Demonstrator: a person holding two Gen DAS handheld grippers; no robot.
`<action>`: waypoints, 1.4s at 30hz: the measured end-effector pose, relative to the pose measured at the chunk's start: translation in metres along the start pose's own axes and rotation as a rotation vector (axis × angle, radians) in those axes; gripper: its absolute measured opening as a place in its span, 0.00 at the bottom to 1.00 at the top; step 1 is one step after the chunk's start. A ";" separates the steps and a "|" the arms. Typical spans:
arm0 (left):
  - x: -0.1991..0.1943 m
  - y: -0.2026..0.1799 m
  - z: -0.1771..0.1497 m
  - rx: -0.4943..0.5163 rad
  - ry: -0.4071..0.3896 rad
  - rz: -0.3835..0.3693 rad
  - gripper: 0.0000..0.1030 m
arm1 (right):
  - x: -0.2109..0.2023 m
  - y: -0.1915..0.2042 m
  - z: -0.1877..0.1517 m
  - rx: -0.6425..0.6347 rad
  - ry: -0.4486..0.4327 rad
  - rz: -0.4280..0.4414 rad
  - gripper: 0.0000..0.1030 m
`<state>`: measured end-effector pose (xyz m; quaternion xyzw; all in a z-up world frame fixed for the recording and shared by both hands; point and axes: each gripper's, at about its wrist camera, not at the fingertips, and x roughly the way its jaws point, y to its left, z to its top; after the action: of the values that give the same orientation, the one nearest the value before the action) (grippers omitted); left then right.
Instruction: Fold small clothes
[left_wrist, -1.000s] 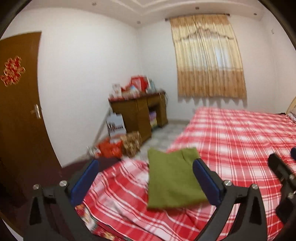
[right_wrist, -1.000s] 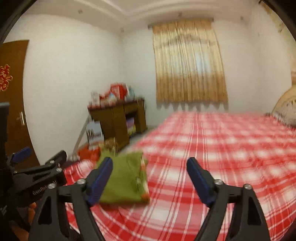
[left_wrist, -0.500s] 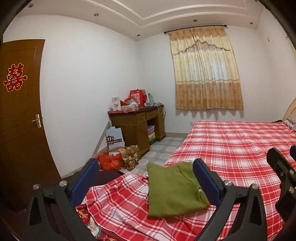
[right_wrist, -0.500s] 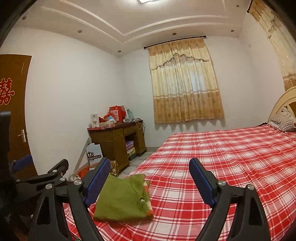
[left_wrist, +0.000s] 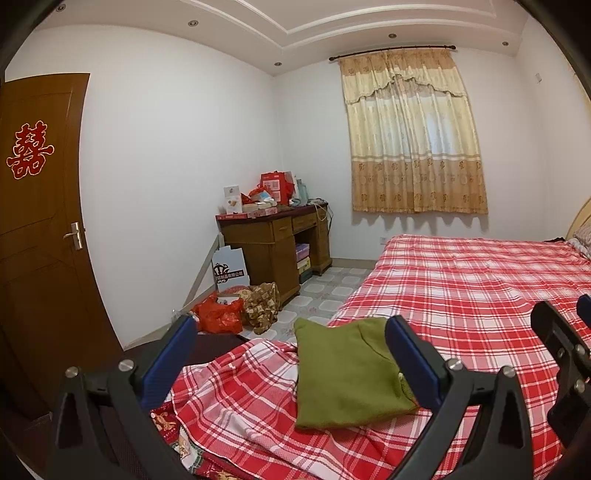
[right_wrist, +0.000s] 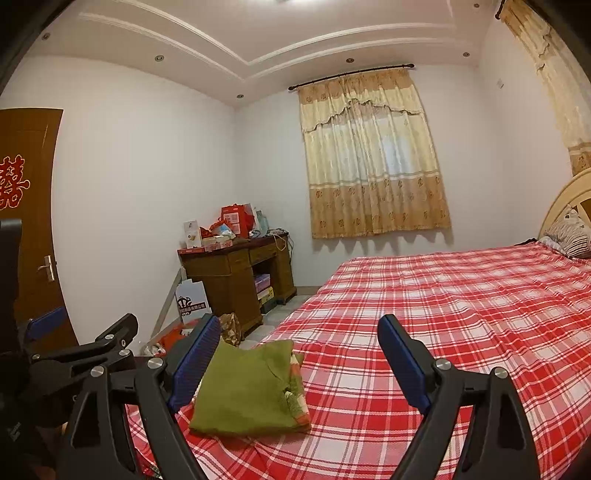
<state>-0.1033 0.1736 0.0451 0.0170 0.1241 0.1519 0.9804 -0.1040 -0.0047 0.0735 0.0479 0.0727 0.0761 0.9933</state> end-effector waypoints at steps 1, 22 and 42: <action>0.000 0.000 0.000 0.000 0.001 0.000 1.00 | 0.001 0.000 -0.001 0.000 0.003 0.000 0.85; 0.004 0.001 -0.001 0.002 0.017 0.005 1.00 | 0.008 -0.005 -0.003 0.013 0.026 0.001 0.85; 0.013 -0.001 -0.001 0.014 0.049 0.043 1.00 | 0.011 -0.013 -0.008 0.032 0.053 -0.017 0.85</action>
<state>-0.0914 0.1763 0.0409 0.0225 0.1485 0.1723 0.9735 -0.0927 -0.0147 0.0624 0.0611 0.1004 0.0679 0.9908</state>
